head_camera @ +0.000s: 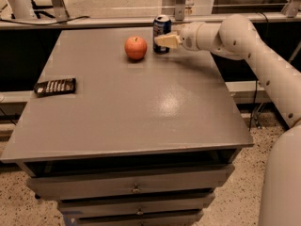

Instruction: Pick pepsi can

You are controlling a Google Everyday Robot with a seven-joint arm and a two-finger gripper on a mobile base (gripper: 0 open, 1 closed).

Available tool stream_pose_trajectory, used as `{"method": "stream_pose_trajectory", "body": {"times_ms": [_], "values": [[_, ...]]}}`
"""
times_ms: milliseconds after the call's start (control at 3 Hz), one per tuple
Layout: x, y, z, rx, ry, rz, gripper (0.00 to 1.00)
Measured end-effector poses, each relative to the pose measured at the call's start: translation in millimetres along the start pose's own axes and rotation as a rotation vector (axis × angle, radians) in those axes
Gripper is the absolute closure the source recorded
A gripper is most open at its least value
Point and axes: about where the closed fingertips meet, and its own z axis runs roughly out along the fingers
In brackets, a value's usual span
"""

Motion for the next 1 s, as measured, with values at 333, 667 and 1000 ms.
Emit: {"method": "stream_pose_trajectory", "body": {"times_ms": [333,667,1000], "values": [[-1,1,-4,-0.015,0.002,0.02,0.64],[-4,9,-15,-0.042,-0.013,0.041,0.87],[-19,25,-38,-0.09,-0.058,0.052,1.0]]}}
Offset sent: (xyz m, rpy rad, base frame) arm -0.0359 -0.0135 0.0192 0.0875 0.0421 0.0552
